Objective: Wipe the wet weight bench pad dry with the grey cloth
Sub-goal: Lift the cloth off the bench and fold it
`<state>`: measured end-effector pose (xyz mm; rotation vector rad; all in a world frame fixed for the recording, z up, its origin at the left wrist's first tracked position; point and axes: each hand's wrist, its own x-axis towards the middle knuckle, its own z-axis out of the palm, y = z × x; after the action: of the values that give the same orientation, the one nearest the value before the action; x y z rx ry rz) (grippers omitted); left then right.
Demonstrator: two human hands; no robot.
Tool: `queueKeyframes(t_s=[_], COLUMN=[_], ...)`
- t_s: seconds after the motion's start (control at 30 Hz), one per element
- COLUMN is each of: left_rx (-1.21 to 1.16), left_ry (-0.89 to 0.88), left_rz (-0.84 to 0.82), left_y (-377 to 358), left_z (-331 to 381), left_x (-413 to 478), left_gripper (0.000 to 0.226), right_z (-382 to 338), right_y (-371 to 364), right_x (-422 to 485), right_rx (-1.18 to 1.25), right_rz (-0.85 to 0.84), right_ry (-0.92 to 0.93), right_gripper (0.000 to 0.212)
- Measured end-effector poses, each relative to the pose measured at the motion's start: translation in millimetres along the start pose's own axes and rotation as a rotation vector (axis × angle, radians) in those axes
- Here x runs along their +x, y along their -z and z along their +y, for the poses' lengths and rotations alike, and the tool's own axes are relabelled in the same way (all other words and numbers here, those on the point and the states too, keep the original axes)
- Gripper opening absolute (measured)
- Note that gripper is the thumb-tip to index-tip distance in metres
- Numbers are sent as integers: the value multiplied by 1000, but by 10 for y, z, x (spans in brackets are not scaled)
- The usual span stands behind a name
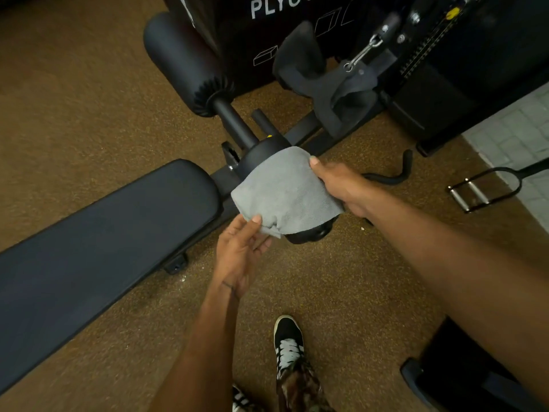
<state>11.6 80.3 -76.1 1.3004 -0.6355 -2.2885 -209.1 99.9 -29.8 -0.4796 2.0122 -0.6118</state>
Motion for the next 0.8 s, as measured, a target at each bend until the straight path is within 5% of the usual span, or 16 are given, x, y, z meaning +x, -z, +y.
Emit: queueKeyframes(t_s=[0.07, 0.2, 0.4, 0.5, 0.6, 0.7, 0.8], left_rx=[18, 87, 630, 875, 1169, 1197, 1238], left_ry=[-54, -193, -336, -641, -801, -687, -624], left_rz=[40, 152, 344, 386, 197, 94, 99], left_y=[-33, -125, -7, -137, -341, -471, -470], left_z=[-8, 12, -119, -68, -87, -190, -242], left_x=[-7, -20, 31, -78, -60, 46, 59], left_gripper=[29, 40, 68, 62, 66, 71, 70], right_z=[-62, -135, -87, -41, 88, 209, 205], right_y=[-34, -30, -23, -5, 7, -20, -13], right_x=[30, 107, 163, -9, -143, -128, -103], right_rx=[-38, -206, -340, -546, -568, -493, -422], right_rz=[105, 243, 190, 339, 123, -132, -145], right_ry=[77, 218, 199, 483, 723, 601, 587], right_gripper=[34, 32, 51, 64, 66, 64, 64])
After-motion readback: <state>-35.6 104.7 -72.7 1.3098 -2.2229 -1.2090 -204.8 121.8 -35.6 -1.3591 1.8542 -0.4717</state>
